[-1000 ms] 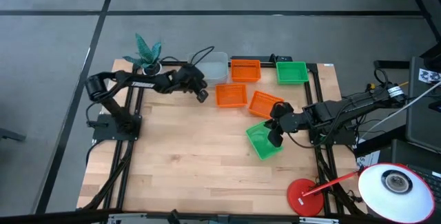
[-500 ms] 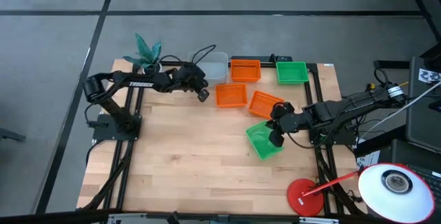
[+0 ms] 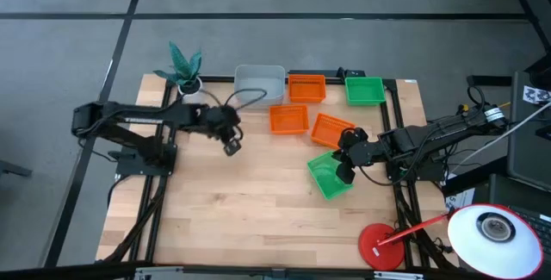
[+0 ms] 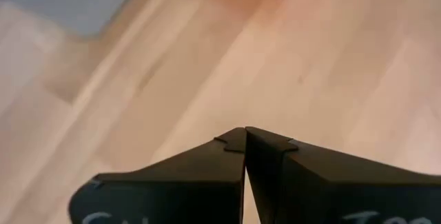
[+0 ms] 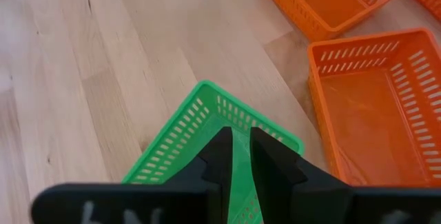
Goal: Stack baskets by color
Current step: Stack the green bin on the green bins
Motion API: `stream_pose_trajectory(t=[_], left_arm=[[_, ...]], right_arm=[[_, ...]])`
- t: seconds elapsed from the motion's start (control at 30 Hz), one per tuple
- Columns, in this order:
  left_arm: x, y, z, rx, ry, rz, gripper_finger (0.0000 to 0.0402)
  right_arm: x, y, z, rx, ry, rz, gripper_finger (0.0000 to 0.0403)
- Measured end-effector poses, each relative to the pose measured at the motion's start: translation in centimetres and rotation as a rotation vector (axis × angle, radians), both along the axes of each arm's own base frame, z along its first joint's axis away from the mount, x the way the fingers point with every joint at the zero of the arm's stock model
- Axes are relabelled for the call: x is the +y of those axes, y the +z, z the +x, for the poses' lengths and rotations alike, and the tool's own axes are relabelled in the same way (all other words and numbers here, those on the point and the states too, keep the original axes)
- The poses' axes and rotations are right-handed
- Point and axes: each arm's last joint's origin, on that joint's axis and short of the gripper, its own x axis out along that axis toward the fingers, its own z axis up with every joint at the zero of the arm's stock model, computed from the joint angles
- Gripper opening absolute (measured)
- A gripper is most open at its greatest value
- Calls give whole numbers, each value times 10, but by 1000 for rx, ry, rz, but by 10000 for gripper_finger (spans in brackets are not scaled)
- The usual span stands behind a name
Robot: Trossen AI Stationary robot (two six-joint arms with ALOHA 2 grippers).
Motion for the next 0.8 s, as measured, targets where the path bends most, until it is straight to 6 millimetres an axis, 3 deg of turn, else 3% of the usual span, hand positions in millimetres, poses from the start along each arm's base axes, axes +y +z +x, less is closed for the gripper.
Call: stream_pose_trajectory(t=[0.13,0.33,0.5,0.8], left_arm=[[-32,-5,-12,-75,-10,-4,0],[-62,-46,-34,-265,-45,56,0],[-59,-71,-55,-469,-31,78,0],[-54,-71,-91,-704,-179,207,0]], right_arm=[[0,0,0,-1,-1,1,53],[0,0,1,-5,0,1,53],[0,0,1,-6,0,1,53],[0,0,1,-11,-19,18,53]])
